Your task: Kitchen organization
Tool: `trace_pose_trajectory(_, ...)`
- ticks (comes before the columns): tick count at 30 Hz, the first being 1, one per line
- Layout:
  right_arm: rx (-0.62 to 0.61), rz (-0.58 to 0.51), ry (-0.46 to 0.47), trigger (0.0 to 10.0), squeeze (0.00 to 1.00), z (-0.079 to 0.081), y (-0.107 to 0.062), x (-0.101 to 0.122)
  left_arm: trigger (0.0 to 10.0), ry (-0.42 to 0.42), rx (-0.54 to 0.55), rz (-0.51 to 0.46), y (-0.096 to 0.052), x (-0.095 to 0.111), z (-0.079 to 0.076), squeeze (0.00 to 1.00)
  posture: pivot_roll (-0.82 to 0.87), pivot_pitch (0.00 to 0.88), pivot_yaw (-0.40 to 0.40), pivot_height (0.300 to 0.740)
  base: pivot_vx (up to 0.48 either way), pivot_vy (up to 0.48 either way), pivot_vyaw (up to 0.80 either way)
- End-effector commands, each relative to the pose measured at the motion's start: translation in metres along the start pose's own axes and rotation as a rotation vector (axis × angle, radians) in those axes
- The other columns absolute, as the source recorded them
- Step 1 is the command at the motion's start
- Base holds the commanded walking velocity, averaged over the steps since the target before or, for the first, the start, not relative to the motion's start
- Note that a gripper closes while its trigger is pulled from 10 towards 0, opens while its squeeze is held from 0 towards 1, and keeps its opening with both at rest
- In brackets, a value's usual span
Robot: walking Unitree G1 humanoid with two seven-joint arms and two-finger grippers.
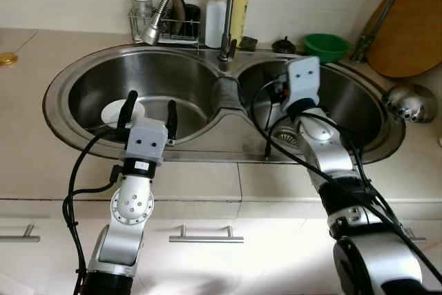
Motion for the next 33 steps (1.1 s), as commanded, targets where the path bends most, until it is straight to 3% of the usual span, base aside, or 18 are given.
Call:
trace_pose_trajectory(1, -0.05, -0.006, -0.01, 10.0, 1.0, -0.009, -0.003, 0.003, 10.0, -0.01, -0.006, 0.014, 0.0, -0.002, -0.001, 0.0, 0.13, 0.0, -0.088, 0.74, 0.0, 0.0, 0.0)
trace_pose_trajectory(2, -0.064, -0.002, -0.016, 10.0, 1.0, -0.011, -0.005, 0.002, 10.0, -0.01, -0.006, 0.011, 0.0, -0.001, -0.001, 0.0, 0.13, 0.0, -0.089, 0.74, 0.0, 0.0, 0.0)
trace_pose_trajectory(3, -0.084, 0.014, -0.027, 10.0, 0.0, -0.013, -0.008, 0.0, 10.0, -0.006, -0.009, 0.004, 0.0, 0.0, -0.002, 0.0, 0.13, 0.0, -0.089, 0.74, 0.0, 0.0, 0.0)
trace_pose_trajectory(10, -0.153, 0.083, -0.026, 10.0, 0.0, -0.019, -0.027, -0.013, 10.0, -0.014, -0.008, 0.002, 0.0, 0.0, -0.002, 0.0, 0.13, 0.0, -0.089, 0.74, 0.0, 0.0, 0.0)
trace_pose_trajectory(21, -0.165, 0.099, -0.032, 10.0, 0.0, -0.015, -0.035, -0.014, 10.0, -0.027, -0.012, 0.002, 0.002, 0.0, -0.002, 0.0, 0.12, 0.0, -0.083, 0.74, 0.0, 0.0, 0.0)
trace_pose_trajectory(33, -0.162, 0.098, -0.04, 10.0, 0.0, -0.014, -0.039, -0.014, 10.0, -0.03, -0.016, 0.002, 0.002, 0.0, -0.002, 0.0, 0.12, 0.0, -0.082, 0.74, -0.282, 0.0, 0.0)
Point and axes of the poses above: a point about 5 cm out from each wrist's last joint towards the gripper, its own y axis pointing out of the wrist towards the gripper, its own x axis along the axis of the wrist's last joint, z = x × y, the point moved 1 cm from there along y, pointing out of the wrist towards the gripper
